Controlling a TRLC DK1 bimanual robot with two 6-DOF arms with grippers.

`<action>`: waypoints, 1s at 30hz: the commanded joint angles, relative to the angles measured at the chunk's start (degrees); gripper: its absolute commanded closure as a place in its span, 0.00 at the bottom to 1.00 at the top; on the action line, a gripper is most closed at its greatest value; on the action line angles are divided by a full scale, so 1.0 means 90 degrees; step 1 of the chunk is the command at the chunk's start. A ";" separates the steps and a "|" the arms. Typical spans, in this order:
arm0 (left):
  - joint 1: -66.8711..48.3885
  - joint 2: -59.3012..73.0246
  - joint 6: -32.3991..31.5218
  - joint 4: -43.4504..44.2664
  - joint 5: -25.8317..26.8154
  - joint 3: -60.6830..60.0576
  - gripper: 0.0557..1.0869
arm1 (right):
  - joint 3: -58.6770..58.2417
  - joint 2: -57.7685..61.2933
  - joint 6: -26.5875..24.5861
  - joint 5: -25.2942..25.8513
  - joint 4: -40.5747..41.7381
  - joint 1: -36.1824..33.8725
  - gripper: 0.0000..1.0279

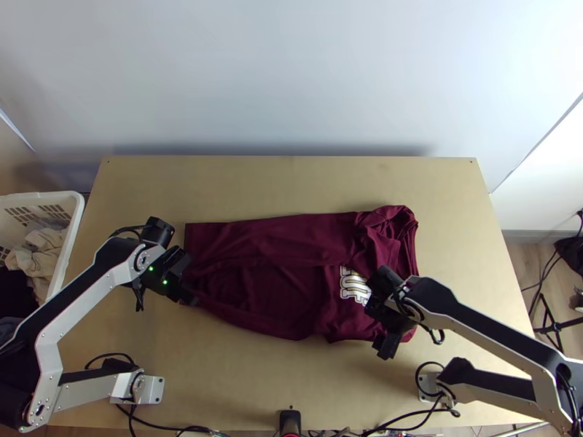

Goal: Fold the t-shirt

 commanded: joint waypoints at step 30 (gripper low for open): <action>0.0734 -0.0368 0.0207 -0.0010 0.0007 0.0266 0.97 | 0.1092 0.0053 -0.0373 0.0400 0.0334 -0.1143 0.97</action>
